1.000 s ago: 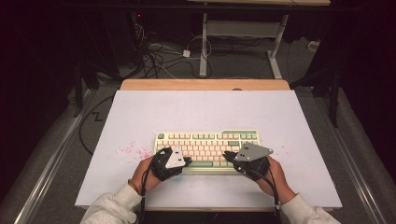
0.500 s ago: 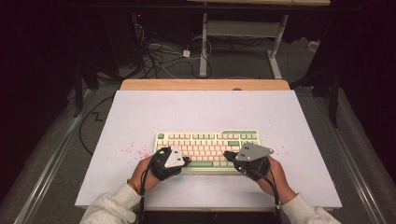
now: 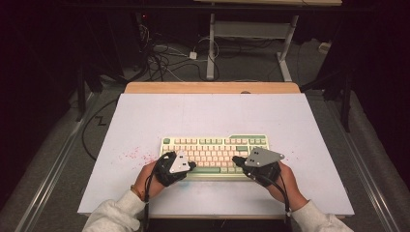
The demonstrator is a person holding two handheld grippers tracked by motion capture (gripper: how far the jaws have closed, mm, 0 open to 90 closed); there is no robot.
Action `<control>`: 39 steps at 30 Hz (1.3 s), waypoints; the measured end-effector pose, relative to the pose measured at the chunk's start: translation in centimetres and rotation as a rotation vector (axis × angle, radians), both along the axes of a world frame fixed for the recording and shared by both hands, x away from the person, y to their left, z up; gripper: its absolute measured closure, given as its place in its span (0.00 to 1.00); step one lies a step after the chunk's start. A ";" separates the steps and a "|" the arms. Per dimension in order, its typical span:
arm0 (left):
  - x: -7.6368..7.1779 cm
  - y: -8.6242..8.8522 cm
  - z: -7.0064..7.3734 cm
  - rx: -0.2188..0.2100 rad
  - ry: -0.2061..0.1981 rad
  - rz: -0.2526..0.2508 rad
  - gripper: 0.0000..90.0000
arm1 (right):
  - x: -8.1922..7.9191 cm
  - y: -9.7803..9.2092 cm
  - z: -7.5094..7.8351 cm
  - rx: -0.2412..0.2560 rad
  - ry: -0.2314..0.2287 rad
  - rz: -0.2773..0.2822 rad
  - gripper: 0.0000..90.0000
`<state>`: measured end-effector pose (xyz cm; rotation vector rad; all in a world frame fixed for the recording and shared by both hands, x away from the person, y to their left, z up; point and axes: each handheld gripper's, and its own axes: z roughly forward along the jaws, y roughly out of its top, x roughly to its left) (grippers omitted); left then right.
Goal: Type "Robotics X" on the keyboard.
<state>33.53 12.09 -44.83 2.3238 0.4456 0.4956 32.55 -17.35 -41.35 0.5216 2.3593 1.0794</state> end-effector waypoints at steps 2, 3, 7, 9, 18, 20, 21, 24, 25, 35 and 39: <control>-0.1 0.3 0.5 -0.028 -0.005 0.002 0.95 | 0.0 -0.1 0.1 0.003 -0.003 -0.003 0.99; -0.1 0.3 0.6 -0.027 -0.010 0.002 0.95 | 0.0 -0.1 0.1 0.002 -0.005 -0.005 0.99; -0.1 0.6 0.6 -0.023 -0.010 0.009 0.95 | 0.1 -0.2 0.2 0.002 -0.006 -0.007 0.99; -0.1 0.8 0.8 -0.029 -0.015 0.014 0.95 | 0.1 -0.2 0.2 0.000 -0.006 -0.008 0.99; -0.2 1.9 1.2 -0.044 -0.027 0.039 0.95 | 0.2 -0.4 0.1 -0.013 -0.004 -0.016 1.00; -0.2 2.1 1.3 -0.049 -0.025 0.041 0.95 | 0.2 -0.6 0.1 -0.017 -0.003 -0.018 1.00; -0.2 2.1 1.3 -0.047 -0.026 0.042 0.95 | 0.2 -0.7 0.1 -0.016 0.000 -0.023 1.00; -0.2 2.3 1.3 -0.047 -0.028 0.046 0.96 | 0.3 -1.1 0.1 -0.014 0.004 -0.028 1.00; -0.2 2.3 1.3 -0.046 -0.028 0.047 0.96 | 0.3 -1.2 0.1 -0.012 0.007 -0.032 1.00; -0.1 3.1 1.4 -0.052 -0.029 0.066 0.96 | 0.5 -1.8 -0.1 -0.020 0.016 -0.049 1.00; -0.1 3.5 1.4 -0.050 -0.030 0.076 0.96 | 0.6 -2.0 -0.2 -0.025 0.021 -0.054 1.00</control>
